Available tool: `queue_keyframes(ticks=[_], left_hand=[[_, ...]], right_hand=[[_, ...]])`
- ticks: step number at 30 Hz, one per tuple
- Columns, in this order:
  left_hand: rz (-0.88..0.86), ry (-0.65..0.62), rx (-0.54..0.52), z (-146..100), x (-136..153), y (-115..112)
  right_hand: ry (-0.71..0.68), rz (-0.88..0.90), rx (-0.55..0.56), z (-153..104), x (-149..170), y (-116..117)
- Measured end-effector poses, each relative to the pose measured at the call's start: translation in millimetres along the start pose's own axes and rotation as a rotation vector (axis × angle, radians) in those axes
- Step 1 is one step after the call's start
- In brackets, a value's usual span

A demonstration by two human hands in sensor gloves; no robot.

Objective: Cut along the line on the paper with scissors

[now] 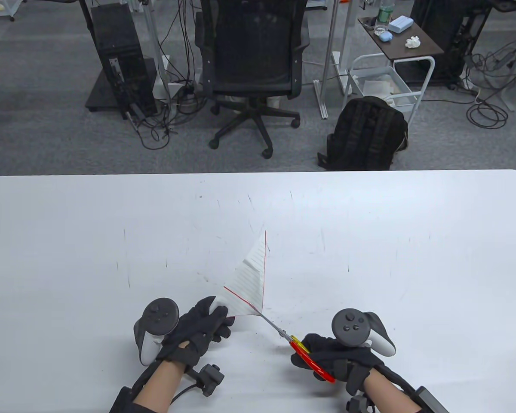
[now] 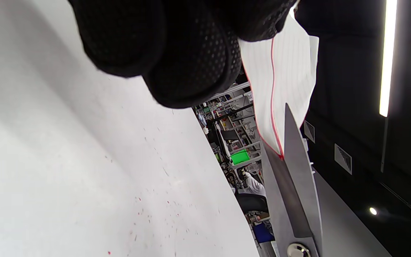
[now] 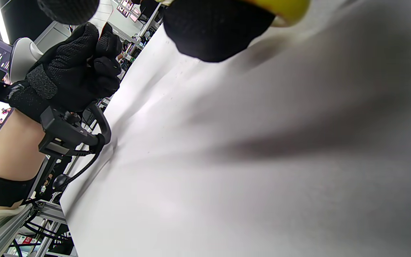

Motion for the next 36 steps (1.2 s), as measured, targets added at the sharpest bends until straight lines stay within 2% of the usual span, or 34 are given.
queue_keyframes(ticks=[29,36], left_hand=[[-0.005,0.009,0.000,-0.4,0.7,2.6],[0.029,-0.038,0.010,-0.6,-8.1,1.2]], right_hand=[[-0.030,-0.018,0.057,0.5,-1.7,-2.4],[-0.052,-0.014,0.054,0.3,-2.9,-0.8]])
Point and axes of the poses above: the tracker on the back of each hand, its own x axis roughly to the little-finger side, its own z axis roughly from the wrist to the fingertips, y = z × x, the point moved 3 cm from there along z, roughly from the wrist to the fingertips, and after that the axes turned 12 degrees about -y, right-handed, at the moved point
